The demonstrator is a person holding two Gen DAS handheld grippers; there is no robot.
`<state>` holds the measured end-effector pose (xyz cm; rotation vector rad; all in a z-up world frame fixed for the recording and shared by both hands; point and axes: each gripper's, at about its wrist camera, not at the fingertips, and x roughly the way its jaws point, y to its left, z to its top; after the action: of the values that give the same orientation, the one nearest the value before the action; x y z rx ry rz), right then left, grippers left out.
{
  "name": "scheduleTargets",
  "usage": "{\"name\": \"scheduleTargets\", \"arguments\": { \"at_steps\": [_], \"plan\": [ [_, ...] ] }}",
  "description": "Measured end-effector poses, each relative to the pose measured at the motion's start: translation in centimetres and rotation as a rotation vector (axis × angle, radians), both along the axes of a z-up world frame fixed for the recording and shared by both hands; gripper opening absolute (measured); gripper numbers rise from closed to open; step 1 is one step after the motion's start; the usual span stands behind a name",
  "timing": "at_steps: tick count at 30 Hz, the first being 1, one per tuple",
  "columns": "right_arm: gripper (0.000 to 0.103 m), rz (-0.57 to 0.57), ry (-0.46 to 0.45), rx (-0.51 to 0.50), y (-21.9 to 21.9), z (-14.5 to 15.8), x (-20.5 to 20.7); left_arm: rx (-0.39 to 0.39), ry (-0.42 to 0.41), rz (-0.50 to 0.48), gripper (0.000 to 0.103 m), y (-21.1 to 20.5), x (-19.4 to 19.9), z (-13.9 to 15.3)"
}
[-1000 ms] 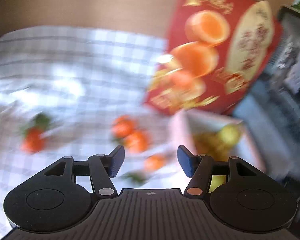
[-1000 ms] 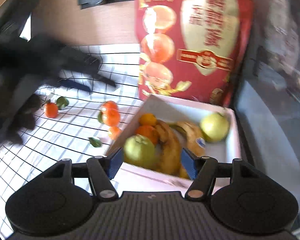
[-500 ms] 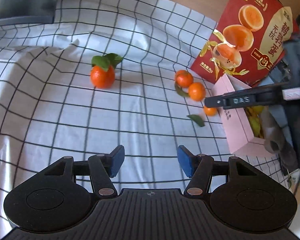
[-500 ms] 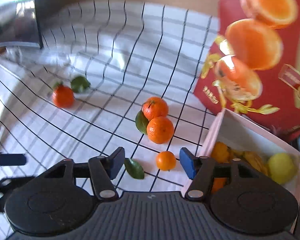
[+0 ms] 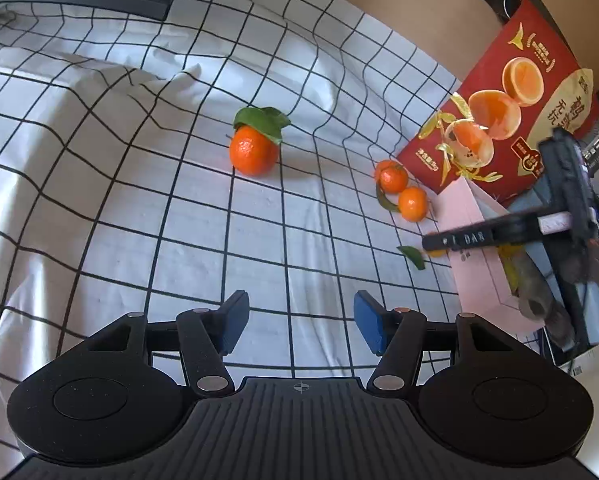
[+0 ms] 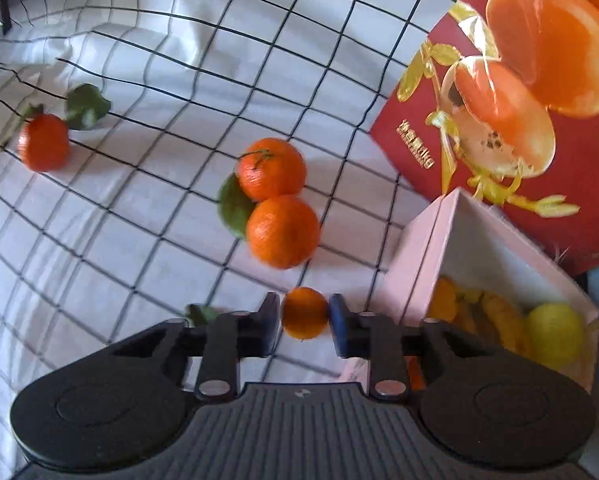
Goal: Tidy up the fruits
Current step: 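Grasp a small mandarin on the cloth with the right tool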
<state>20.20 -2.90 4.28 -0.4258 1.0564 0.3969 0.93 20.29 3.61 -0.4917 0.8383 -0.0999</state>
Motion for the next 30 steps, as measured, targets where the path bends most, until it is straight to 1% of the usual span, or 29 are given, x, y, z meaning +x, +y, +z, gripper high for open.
{"name": "scheduleTargets", "arguments": {
  "at_steps": [2,5,8,12,13,16,19,22,23,25,26,27,28,29,30],
  "plan": [
    [0.026,0.033,0.019,0.019,0.3,0.0,-1.5,-0.004,-0.004,-0.012,0.063,-0.2,0.1,0.1],
    [0.026,0.115,0.041,0.049,0.9,0.2,-3.8,-0.005,-0.006,-0.03,0.063,-0.7,0.2,0.2],
    [0.026,0.176,0.007,0.06,1.5,0.5,-5.3,-0.007,-0.002,-0.041,0.063,-1.2,0.2,0.3],
    [0.027,0.164,-0.037,0.091,1.8,0.4,-5.4,-0.005,0.0,-0.048,0.063,-1.6,0.1,0.5],
    [0.028,0.161,-0.047,0.105,1.8,0.4,-5.4,-0.005,0.002,-0.047,0.063,-1.6,0.0,0.4],
    [0.029,0.147,-0.052,0.159,1.4,0.7,-4.9,-0.006,0.013,-0.039,0.063,-1.6,0.0,0.2],
    [0.029,0.112,-0.01,0.192,1.1,0.4,-3.6,-0.014,0.026,-0.031,0.063,-1.5,0.1,-0.1],
    [0.029,0.072,0.106,0.241,1.0,-0.8,-1.8,-0.016,0.029,-0.034,0.063,-1.6,0.2,-0.1],
    [0.031,0.055,0.135,0.239,1.1,-1.3,-1.4,-0.015,0.027,-0.037,0.063,-1.7,0.2,0.0],
    [0.031,0.064,0.125,0.235,1.4,-1.3,-1.6,-0.014,0.026,-0.039,0.063,-1.8,0.1,0.0],
    [0.03,0.069,0.121,0.222,1.6,-1.4,-1.7,-0.014,0.029,-0.039,0.063,-1.8,0.1,-0.1],
    [0.026,0.069,0.115,0.205,1.8,-1.4,-2.0,-0.014,0.032,-0.038,0.063,-1.9,0.1,-0.2],
    [0.011,0.071,0.11,0.195,2.0,-1.3,-2.3,-0.015,0.035,-0.038,0.063,-1.9,0.2,-0.2],
    [0.006,0.075,0.101,0.197,2.0,-1.1,-2.6,-0.016,0.038,-0.039,0.063,-1.9,0.2,-0.3],
    [0.005,0.073,0.086,0.208,1.9,-0.7,-2.8,-0.016,0.039,-0.04,0.063,-1.9,0.3,-0.3]
  ]
}}
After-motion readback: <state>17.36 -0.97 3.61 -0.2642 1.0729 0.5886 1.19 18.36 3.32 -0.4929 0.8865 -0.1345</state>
